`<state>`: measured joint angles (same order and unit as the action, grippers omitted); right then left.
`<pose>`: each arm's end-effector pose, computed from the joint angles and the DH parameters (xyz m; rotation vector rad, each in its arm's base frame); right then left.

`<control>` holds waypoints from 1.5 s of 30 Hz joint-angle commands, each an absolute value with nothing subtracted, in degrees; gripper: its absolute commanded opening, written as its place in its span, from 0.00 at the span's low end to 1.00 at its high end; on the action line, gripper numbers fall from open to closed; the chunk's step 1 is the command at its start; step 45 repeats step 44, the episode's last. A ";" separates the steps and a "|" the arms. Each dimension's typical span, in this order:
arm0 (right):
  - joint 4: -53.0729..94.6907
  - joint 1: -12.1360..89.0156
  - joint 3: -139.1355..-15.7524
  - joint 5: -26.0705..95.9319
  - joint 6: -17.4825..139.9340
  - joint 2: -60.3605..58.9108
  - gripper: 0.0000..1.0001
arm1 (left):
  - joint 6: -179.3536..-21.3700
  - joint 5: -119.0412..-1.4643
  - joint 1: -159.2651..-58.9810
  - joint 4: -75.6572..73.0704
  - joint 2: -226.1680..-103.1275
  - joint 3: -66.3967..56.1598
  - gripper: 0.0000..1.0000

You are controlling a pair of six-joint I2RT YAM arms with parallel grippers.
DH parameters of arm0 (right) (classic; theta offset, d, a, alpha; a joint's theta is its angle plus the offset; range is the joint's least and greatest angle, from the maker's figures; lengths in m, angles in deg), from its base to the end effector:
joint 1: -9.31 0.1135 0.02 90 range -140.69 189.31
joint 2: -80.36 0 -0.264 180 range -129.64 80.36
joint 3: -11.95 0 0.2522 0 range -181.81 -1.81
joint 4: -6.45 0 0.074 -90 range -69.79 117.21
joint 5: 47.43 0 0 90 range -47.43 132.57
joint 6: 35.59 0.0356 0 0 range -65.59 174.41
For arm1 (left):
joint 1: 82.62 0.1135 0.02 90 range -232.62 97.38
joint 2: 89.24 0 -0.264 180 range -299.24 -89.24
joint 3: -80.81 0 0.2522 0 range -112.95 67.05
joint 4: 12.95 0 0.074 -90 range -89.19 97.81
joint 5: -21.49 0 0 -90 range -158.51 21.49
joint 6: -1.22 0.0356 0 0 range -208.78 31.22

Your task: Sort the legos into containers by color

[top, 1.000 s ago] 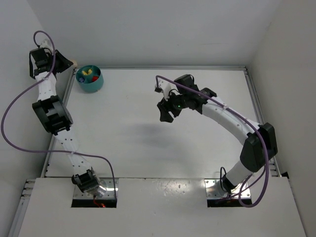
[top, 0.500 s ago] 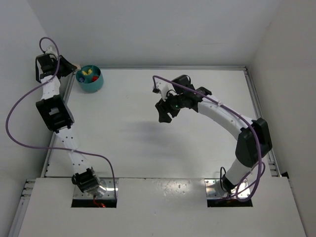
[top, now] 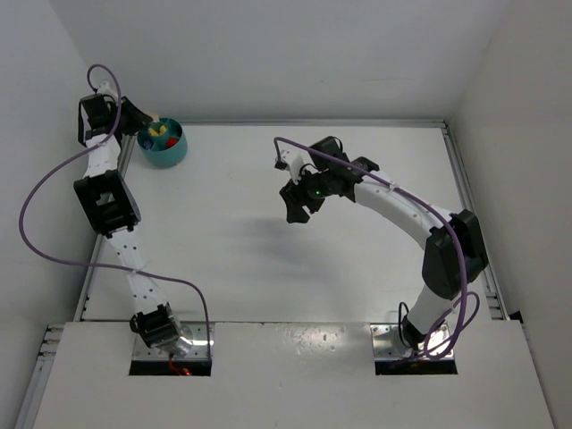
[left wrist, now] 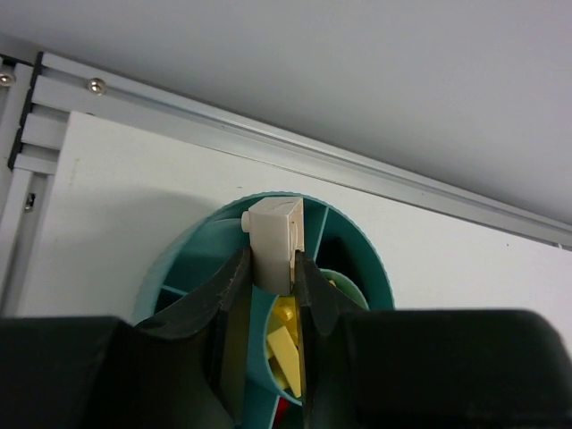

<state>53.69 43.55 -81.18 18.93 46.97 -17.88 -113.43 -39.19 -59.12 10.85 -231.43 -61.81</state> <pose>0.3013 0.2223 0.2679 -1.0588 2.2789 0.7083 0.5363 0.2142 0.2356 -0.4845 1.8981 -0.5178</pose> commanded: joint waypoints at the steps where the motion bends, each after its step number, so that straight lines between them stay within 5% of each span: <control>1: 52.82 43.33 -83.90 18.05 48.00 -17.82 0.65 | -113.30 -38.10 -59.60 8.46 -231.71 -64.17 0.28; 11: 52.82 43.33 -83.37 18.05 48.00 -17.82 0.65 | -112.78 -40.21 -59.60 8.98 -229.43 -64.17 0.56; 18: 52.30 42.80 -82.49 23.32 48.00 -11.24 0.65 | -112.00 -42.85 -58.54 2.39 -212.93 -53.46 0.67; 22: 52.82 38.60 -79.96 26.83 47.47 -6.32 0.70 | -102.43 -39.69 -60.03 10.81 -198.46 -53.54 1.00; 33: 51.60 25.32 -62.04 37.73 50.46 10.91 0.90 | -85.90 -41.19 -65.48 30.04 -158.70 -14.12 1.00; 45: 50.36 14.76 -53.49 34.13 52.83 14.36 0.94 | -81.93 -44.42 -65.48 32.46 -149.10 6.14 1.00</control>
